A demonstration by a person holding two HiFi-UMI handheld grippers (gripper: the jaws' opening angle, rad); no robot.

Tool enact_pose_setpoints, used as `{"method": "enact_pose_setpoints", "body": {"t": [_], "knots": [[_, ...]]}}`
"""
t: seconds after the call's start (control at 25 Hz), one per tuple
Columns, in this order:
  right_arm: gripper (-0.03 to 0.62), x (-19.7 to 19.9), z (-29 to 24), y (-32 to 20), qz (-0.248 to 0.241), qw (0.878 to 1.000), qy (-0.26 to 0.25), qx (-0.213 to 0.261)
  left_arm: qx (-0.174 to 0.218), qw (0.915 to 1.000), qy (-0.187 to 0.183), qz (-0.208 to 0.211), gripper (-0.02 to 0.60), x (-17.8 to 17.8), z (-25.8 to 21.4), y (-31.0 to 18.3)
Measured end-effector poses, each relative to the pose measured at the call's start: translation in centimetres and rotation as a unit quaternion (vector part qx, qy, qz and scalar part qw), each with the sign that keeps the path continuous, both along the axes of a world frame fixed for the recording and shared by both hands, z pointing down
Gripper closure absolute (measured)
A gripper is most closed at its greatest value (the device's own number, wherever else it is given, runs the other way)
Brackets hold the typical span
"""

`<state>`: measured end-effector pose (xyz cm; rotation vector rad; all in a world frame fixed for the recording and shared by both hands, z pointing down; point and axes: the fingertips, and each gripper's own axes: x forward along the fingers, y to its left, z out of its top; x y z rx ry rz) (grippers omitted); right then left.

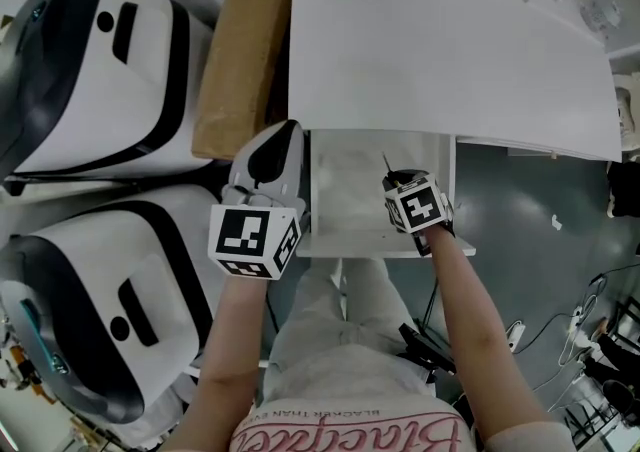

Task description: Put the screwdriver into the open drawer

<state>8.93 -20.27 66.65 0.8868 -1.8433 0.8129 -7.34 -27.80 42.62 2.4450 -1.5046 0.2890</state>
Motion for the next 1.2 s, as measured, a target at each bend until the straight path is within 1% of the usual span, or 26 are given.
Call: {"method": "enact_pose_setpoints", "body": {"t": [0.32,0.48,0.72,1.04,1.2], "knots": [[0.517,0.0,3.2,-0.3,0.015,0.999,0.016,-0.040,-0.003,1.0000,-0.003,0.003,0.566,0.2,0.6,-0.6],[0.517,-0.1,4.7,-0.5,0.036,0.997,0.010,-0.061,-0.006,1.0000,-0.007,-0.001,0.566,0.1,1.0,-0.8],[0.517,0.4,6.9,-0.6,0.069,0.993,0.016,-0.092,-0.013,0.9997,-0.013,-0.014,0.566,-0.7,1.7,-0.8],[0.517,1.1,8.9,-1.3,0.119,0.987,0.017,-0.102,-0.015,0.9994,-0.014,-0.029,0.566,-1.7,2.0,-0.9],[0.516,1.0,9.4,-1.4,0.131,0.986,0.012,-0.104,-0.018,0.9992,-0.015,-0.032,0.566,-1.7,2.1,-1.0]]}}
